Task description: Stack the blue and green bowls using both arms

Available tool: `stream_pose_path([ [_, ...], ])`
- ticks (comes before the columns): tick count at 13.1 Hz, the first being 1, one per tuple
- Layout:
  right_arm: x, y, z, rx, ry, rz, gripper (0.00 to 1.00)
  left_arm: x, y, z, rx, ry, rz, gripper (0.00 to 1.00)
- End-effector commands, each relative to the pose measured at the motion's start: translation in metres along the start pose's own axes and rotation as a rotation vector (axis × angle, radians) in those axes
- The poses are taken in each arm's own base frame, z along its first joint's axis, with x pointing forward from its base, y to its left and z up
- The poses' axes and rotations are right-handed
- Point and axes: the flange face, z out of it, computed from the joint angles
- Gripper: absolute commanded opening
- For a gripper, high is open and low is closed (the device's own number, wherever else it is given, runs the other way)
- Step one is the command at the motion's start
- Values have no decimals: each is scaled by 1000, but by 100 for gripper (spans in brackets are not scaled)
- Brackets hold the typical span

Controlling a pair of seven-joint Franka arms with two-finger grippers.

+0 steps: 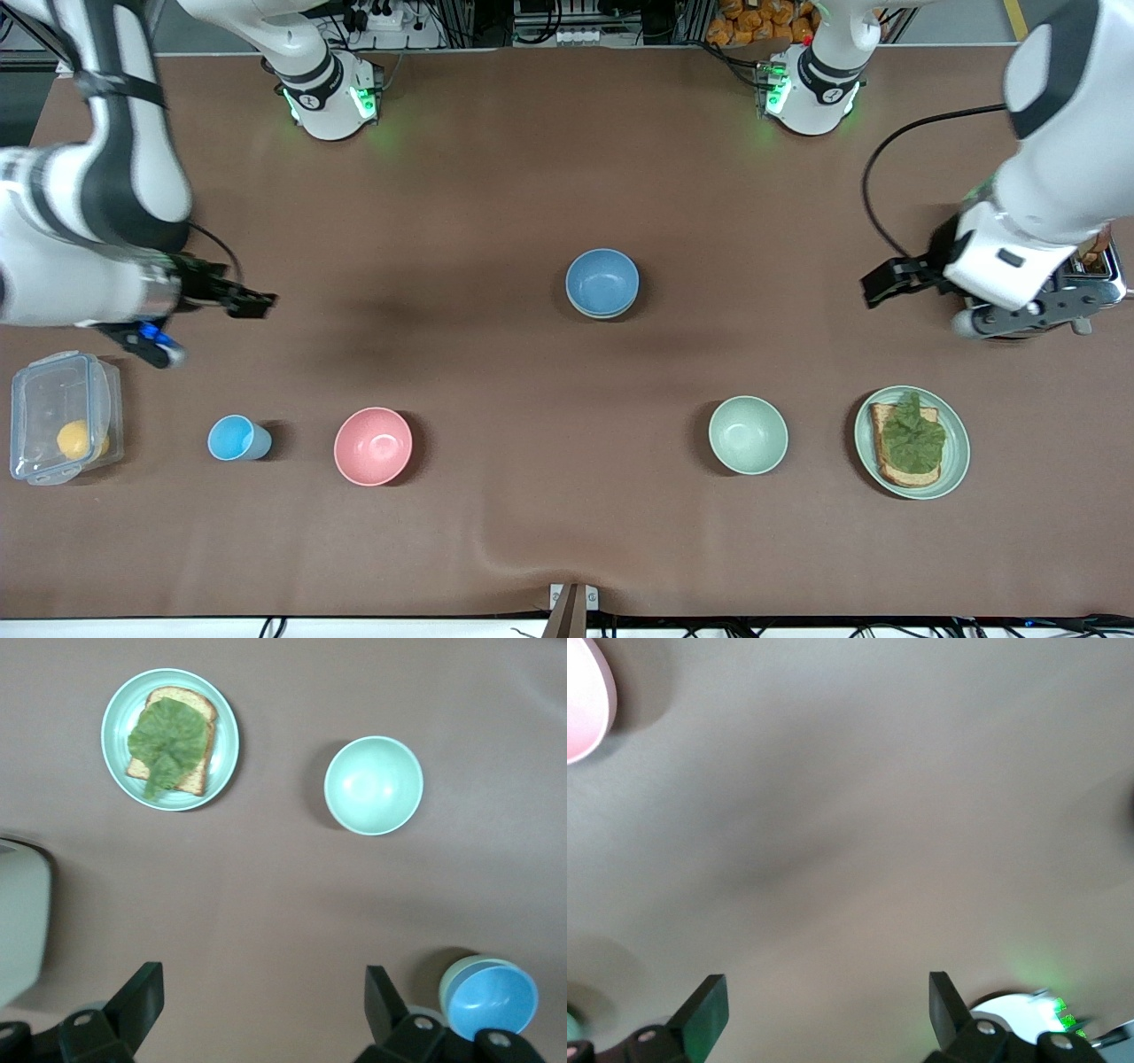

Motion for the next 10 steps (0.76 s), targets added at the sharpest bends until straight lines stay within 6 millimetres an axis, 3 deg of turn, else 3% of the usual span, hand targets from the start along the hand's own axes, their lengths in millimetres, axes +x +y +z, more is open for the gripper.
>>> stream_pose_path([
  [1,-8,26,-37,-13,49,-62,100,-2,-22,-19,-4,-19,70,100],
  [5,-22,75,-97,24,170,-234,100,-16,-35,-49,5,-25,124,100],
  [7,-39,84,-120,40,218,-255,100,-25,-36,-61,12,-6,151,100],
  [9,-45,93,-147,80,343,-245,100,-34,-38,-60,15,-13,176,100],
  [10,-55,83,-157,89,390,-267,100,-40,-41,-60,17,-17,175,100],
])
